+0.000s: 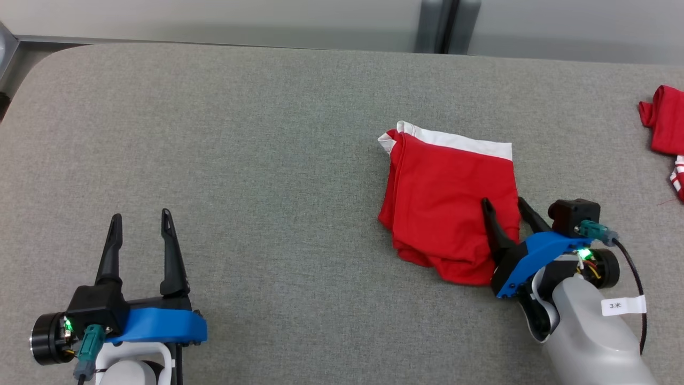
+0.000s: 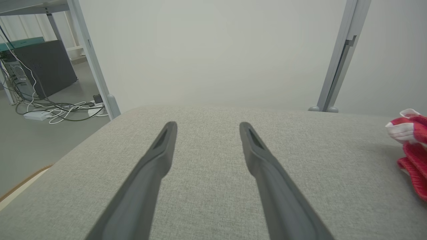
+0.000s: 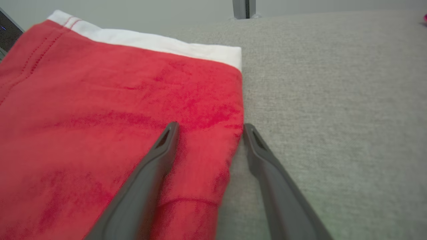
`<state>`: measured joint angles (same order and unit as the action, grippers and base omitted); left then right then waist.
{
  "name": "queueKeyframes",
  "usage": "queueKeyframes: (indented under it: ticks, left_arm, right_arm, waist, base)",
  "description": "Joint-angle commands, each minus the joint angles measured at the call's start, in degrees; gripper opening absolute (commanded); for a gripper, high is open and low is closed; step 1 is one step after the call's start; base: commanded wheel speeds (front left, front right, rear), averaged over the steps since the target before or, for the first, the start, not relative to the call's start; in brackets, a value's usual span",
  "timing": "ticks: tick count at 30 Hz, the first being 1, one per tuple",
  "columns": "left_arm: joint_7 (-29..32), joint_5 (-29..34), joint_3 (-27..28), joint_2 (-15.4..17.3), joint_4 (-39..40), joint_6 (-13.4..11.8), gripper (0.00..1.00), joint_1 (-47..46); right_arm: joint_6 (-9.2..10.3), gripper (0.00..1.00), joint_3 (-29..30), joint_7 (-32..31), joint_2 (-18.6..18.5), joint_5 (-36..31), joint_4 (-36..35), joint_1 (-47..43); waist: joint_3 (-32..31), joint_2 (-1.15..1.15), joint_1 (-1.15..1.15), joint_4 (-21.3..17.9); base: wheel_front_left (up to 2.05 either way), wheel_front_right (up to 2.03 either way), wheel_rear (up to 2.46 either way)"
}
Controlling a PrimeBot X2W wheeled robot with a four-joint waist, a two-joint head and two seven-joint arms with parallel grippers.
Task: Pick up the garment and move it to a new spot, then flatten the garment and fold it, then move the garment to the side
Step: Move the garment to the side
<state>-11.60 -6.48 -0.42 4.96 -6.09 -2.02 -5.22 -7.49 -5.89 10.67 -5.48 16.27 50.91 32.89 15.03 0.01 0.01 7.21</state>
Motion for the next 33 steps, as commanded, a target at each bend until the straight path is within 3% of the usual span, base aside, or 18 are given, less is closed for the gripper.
queueKeyframes:
  ticks: [1,9,10,11,21,26,33]
  left_arm:
    - [-0.34,-0.24,0.16,-0.12,-0.24,-0.26,1.0,-1.07]
    - [-1.45,-0.77,-1.15,-0.48,-2.14,-0.26,1.0,-2.61]
    - [-1.67,-0.89,-1.22,-0.5,-2.37,-0.24,1.0,-2.67]
    - [-1.76,-1.01,-1.25,-0.52,-2.65,-0.23,1.0,-2.79]
    - [-3.18,-0.88,-1.06,-0.21,-1.74,-0.85,1.0,-5.05]
    - [-3.32,0.04,-1.04,0.93,1.09,-1.31,1.0,-8.06]
    - [-2.11,2.25,-1.08,3.78,5.4,-1.51,1.0,-11.34]
  right_arm:
    - [-0.01,1.0,-0.4,0.08,0.24,0.22,0.8,1.0]
    - [-0.06,1.0,-5.83,-0.63,2.35,6.45,6.69,3.3]
    - [-0.07,0.31,-6.83,-0.25,2.43,6.95,6.73,3.58]
    - [-0.07,0.0,-7.54,0.14,2.44,7.6,6.72,3.88]
    - [-0.01,0.0,-15.96,4.2,-5.51,1.87,3.8,11.16]
    - [0.0,0.0,-22.1,4.13,-12.58,2.0,0.31,17.85]
    - [0.0,0.0,-25.92,3.62,-21.69,5.81,-2.33,26.62]
  waist:
    - [0.02,-0.01,-0.01,-0.02]
    - [0.77,-0.01,-0.01,0.39]
    - [0.92,-0.01,-0.01,0.44]
    - [1.02,-0.01,-0.01,0.45]
    - [4.08,-0.01,-0.01,-2.57]
    - [9.27,-0.01,-0.01,-7.71]
    - [16.35,-0.01,-0.01,-14.49]
  base:
    - [0.0,0.0,0.0]
    - [0.0,0.0,0.0]
    - [0.0,0.0,0.0]
    - [0.0,0.0,0.0]
    - [0.0,0.0,0.0]
    - [0.0,0.0,0.0]
    - [0.0,0.0,0.0]
